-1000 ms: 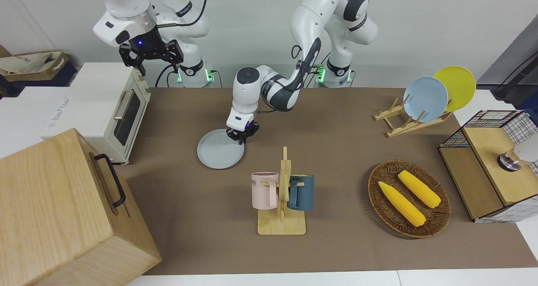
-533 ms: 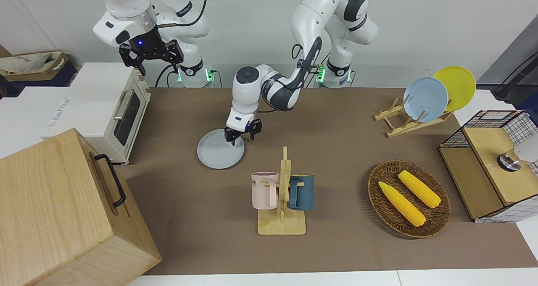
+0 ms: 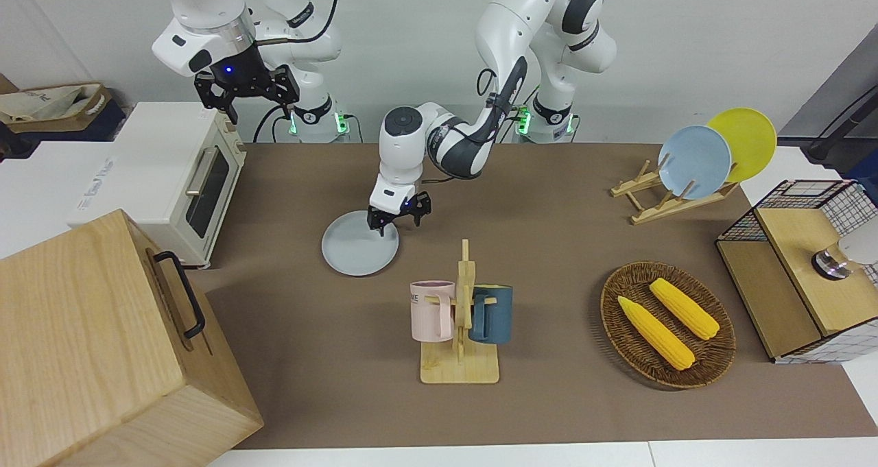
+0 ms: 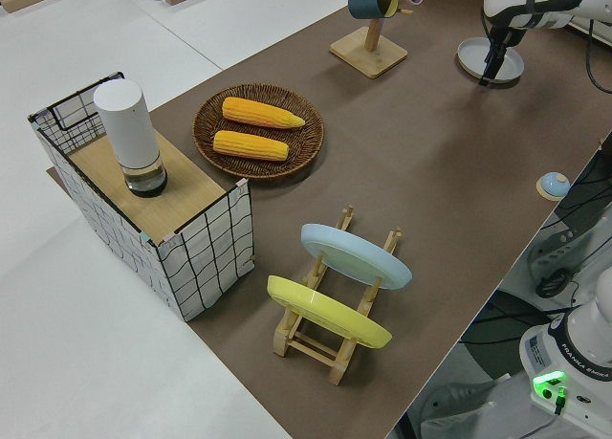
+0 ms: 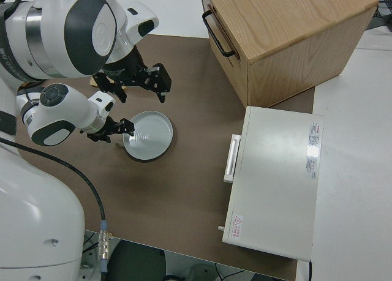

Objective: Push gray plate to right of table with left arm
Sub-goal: 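Push the gray plate with the left gripper toward the toaster oven, then lift the left gripper off the gray plate and pull back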

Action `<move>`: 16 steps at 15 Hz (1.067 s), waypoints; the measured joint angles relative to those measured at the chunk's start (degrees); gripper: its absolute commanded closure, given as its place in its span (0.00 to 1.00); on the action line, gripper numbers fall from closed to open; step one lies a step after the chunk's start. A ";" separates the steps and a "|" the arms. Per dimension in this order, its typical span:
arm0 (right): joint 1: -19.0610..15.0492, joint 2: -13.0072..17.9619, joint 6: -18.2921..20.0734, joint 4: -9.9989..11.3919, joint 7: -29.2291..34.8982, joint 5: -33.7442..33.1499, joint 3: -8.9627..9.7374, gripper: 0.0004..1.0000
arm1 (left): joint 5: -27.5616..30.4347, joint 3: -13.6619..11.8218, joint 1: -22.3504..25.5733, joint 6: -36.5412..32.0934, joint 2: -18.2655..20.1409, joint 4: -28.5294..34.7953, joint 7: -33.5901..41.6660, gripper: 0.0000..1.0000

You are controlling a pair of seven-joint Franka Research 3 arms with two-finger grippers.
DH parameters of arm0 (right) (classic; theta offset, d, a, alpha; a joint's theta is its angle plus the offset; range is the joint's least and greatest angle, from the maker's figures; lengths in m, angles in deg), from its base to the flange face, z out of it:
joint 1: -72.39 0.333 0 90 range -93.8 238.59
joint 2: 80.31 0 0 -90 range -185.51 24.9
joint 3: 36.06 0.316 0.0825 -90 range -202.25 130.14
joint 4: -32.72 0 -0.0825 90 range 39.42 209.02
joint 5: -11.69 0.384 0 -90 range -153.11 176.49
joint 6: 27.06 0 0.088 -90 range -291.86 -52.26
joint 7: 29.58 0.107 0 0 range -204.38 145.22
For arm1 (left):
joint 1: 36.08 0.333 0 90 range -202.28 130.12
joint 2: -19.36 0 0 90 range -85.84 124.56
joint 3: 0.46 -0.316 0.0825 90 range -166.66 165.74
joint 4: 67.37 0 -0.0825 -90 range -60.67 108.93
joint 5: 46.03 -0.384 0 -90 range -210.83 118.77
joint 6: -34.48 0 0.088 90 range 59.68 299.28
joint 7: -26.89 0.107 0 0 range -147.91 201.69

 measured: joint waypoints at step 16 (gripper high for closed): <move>0.00 0.00 0.00 0.00 0.00 0.00 0.00 0.02 | 5.07 -0.19 14.46 -15.58 15.56 5.11 25.29 0.00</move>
